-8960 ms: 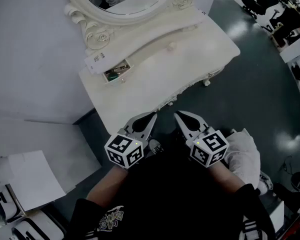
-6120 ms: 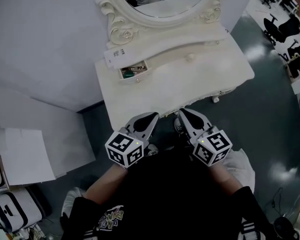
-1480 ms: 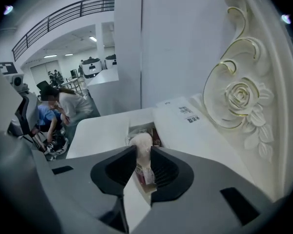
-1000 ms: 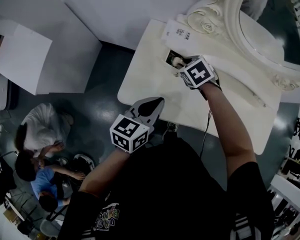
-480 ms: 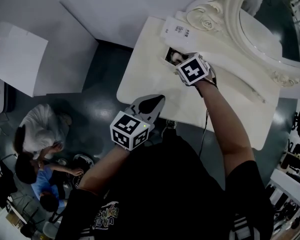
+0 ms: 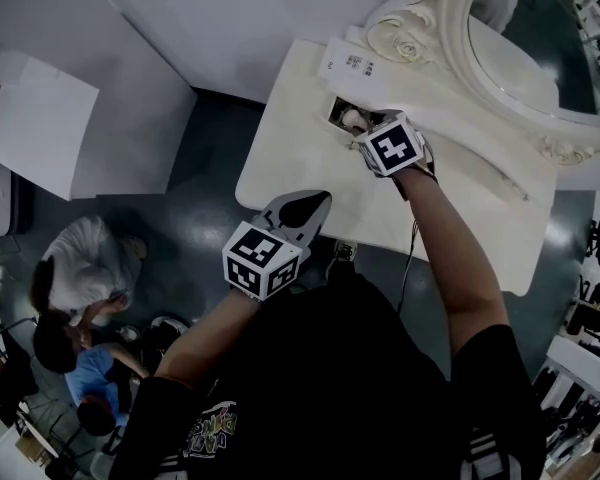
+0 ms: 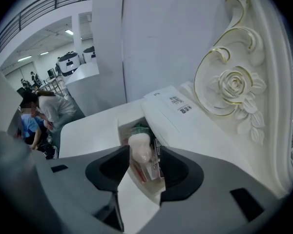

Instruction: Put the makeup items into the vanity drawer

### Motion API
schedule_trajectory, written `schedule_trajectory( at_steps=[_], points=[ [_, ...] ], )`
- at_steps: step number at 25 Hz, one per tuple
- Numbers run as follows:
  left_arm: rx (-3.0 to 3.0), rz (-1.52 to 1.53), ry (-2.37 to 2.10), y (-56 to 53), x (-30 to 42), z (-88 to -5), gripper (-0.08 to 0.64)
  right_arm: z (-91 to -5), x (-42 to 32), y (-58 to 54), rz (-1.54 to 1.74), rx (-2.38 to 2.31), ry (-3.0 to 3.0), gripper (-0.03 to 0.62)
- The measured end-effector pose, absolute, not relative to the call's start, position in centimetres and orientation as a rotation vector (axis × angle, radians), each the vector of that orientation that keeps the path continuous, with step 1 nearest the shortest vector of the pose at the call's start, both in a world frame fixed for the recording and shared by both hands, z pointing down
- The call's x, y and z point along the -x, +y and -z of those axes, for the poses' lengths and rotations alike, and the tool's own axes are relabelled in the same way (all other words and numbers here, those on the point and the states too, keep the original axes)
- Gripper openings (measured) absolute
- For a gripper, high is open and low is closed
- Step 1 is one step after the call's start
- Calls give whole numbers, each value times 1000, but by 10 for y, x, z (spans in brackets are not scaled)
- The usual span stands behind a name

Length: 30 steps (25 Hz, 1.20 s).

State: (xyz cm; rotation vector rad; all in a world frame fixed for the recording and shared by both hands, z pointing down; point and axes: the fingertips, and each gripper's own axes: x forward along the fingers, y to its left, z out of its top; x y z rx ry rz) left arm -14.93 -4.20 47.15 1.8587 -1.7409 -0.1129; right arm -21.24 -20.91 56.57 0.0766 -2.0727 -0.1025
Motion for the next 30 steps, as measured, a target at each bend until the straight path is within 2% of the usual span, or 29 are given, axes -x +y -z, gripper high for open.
schedule_trajectory(
  at_steps=[6,7,8,9,10,16,23,30],
  points=[
    [-1926,98,-1705,-45,143,-465,2,-529,186,-217,16,-194,-2219,191],
    [-1933,96,-1700,-45,141,-463,2,-519,179,-219,-16,-230,-2258,167],
    [-1940,93,-1695,-44,138,-462,2,-509,172,-220,-61,-265,-2305,71],
    [-1950,91,-1688,-44,136,-460,2,-497,164,-221,-125,-298,-2361,36],
    [-1965,87,-1679,-44,133,-457,2,-485,155,-220,-207,-326,-2423,29],
    [-2067,70,-1611,-48,117,-444,2,-413,92,-218,-643,-530,-2734,29],
    [-2200,44,-1485,-51,91,-422,2,-370,23,-187,-635,-767,-2799,29],
    [-2320,-5,-1343,-40,60,-406,2,-367,-16,-120,-650,-897,-2784,29]
  ],
)
